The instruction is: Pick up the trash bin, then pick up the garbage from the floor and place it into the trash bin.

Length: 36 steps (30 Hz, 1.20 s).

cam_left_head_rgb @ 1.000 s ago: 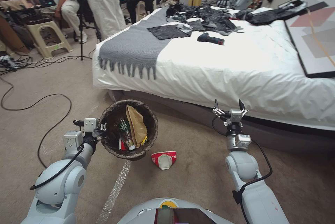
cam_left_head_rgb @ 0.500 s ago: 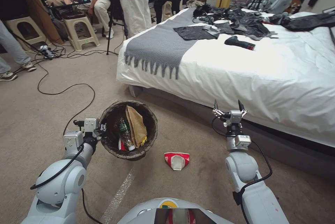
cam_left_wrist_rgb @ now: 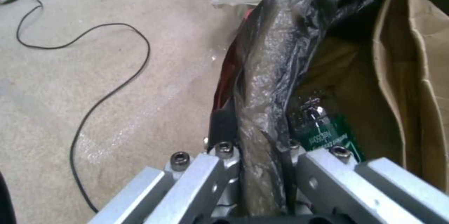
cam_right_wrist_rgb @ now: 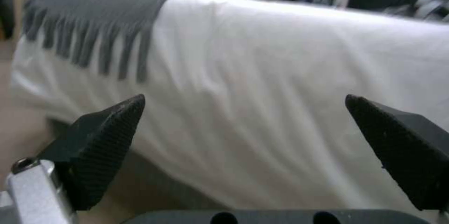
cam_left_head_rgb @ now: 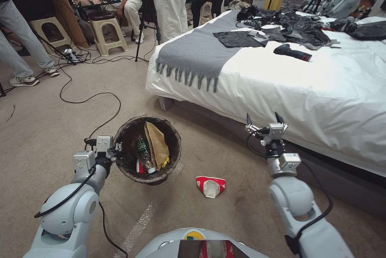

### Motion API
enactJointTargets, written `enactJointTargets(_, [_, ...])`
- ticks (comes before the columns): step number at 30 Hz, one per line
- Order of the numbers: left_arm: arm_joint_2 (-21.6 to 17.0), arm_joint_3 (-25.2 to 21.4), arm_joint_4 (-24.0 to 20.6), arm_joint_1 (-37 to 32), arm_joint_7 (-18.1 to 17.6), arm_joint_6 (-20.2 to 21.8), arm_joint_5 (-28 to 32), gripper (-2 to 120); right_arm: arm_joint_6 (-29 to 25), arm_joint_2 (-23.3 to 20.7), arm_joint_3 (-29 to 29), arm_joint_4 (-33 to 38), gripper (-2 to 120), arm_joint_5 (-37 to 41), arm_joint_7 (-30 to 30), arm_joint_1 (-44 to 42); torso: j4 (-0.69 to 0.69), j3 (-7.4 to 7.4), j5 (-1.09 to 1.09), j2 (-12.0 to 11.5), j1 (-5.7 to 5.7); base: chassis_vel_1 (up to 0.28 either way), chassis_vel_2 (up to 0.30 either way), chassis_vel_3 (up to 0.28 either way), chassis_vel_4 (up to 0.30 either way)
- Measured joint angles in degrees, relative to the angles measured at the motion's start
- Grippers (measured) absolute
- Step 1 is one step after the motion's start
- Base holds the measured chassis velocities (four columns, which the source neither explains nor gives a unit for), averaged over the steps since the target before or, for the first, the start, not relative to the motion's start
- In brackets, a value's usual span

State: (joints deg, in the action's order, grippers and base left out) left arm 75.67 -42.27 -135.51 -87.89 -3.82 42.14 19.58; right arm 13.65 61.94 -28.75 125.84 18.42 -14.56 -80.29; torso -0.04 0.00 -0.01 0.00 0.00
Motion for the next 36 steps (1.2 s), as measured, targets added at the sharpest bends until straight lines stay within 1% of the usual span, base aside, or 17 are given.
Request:
enactJointTargets(1, [0.2,0.1,0.0,0.0,0.0,0.0,-0.1,0,5.1,-2.9,1.4,0.8,100,4.0,-1.5,1.9,0.02,0.00,0.00,0.0,0.00,0.000,0.000,0.000,0.000])
enactJointTargets(2, [0.2,0.1,0.0,0.0,0.0,0.0,-0.1,0,5.1,-2.9,1.4,0.8,100,4.0,-1.5,1.9,0.02,0.00,0.00,0.0,0.00,0.000,0.000,0.000,0.000])
enactJointTargets(4, [0.4,0.3,0.0,-0.3,0.0,0.0,-0.4,0,14.0,-8.3,6.4,-0.8,100,11.0,-2.8,8.5,0.05,0.00,0.01,0.0,0.00,0.000,0.000,0.000,0.000])
enactJointTargets(5, [0.4,0.3,0.0,-0.4,0.0,0.0,-0.4,0,16.1,-9.7,8.5,-2.3,100,12.5,-2.5,11.4,0.06,0.01,0.02,0.0,0.00,0.000,0.000,0.000,0.000])
enactJointTargets(6, [0.4,0.3,0.0,-0.4,0.0,0.0,-0.4,0,16.1,-9.7,8.5,-2.3,100,12.5,-2.5,11.4,0.06,0.01,0.02,0.0,0.00,0.000,0.000,0.000,0.000])
enactJointTargets(7, [0.4,0.2,0.0,-0.5,0.0,0.0,-0.5,0,17.8,-10.6,10.0,-3.4,100,13.8,-2.1,13.5,0.08,0.01,0.03,0.0,0.00,0.000,0.000,0.000,0.000])
enactJointTargets(8, [0.3,0.1,-0.1,-0.6,0.0,0.0,-0.5,0,20.7,-11.7,12.4,-5.3,100,16.2,-1.6,16.4,0.07,0.01,0.00,0.0,0.00,0.000,0.000,0.000,0.000])
enactJointTargets(10, [0.2,-0.3,-0.1,-0.8,-0.1,0.0,-0.4,0,24.3,-12.4,15.9,-8.1,100,18.9,-0.7,19.5,0.05,0.01,0.03,0.0,0.00,0.000,0.000,0.000,0.000])
enactJointTargets(12, [0.2,-0.4,-0.1,-0.9,-0.1,0.0,-0.4,0,25.5,-12.6,17.3,-9.3,100,19.9,-0.4,20.6,0.04,0.01,0.03,0.0,0.00,0.000,0.000,0.000,0.000])
enactJointTargets(13, [0.3,-0.4,-0.1,-1.0,-0.1,0.0,-0.4,0,27.8,-12.7,20.5,-12.0,100,22.1,0.2,22.7,0.03,0.01,0.01,0.0,0.00,0.000,0.000,0.000,0.000])
enactJointTargets(14, [0.3,-0.4,-0.1,-1.0,-0.1,0.0,-0.4,0,27.8,-12.7,20.5,-12.0,100,22.1,0.2,22.7,0.03,0.01,0.01,0.0,0.00,0.000,0.000,0.000,0.000])
enactJointTargets(18, [0.9,0.3,0.5,-0.7,-0.2,0.0,-0.8,0,29.4,-12.3,26.8,-18.6,100,24.2,1.0,27.1,0.04,0.01,0.01,0.0,0.00,0.000,0.000,0.000,0.000])
enactJointTargets(19, [0.9,0.3,0.5,-0.7,-0.2,0.0,-0.8,0,29.4,-12.3,26.8,-18.6,100,24.2,1.0,27.1,0.04,0.01,0.01,0.0,0.00,0.000,0.000,0.000,0.000])
enactJointTargets(25, [1.3,0.3,1.0,-0.5,-0.2,0.0,-1.2,0,29.2,-11.0,33.7,-24.0,100,20.0,2.9,28.8,0.03,0.01,0.01,0.0,0.00,0.000,0.000,0.000,0.000])
enactJointTargets(28, [1.2,0.0,1.2,-0.5,-0.2,0.0,-1.2,0,29.0,-10.7,35.7,-24.2,100,19.0,3.1,28.7,0.04,0.00,0.01,0.0,0.00,0.000,0.000,0.000,0.000])
enactJointTargets(34, [1.2,0.0,1.5,-0.4,-0.1,0.0,-1.3,0,28.9,-10.5,37.0,-23.8,100,18.8,3.1,28.6,0.03,0.00,0.01,0.0,0.00,0.000,0.000,0.000,0.000])
enactJointTargets(36, [1.5,0.5,1.9,-0.3,0.0,0.0,-1.7,0,28.7,-10.4,39.0,-23.5,100,18.3,3.1,28.9,0.03,0.00,0.00,0.0,0.00,0.000,0.000,0.000,0.000])
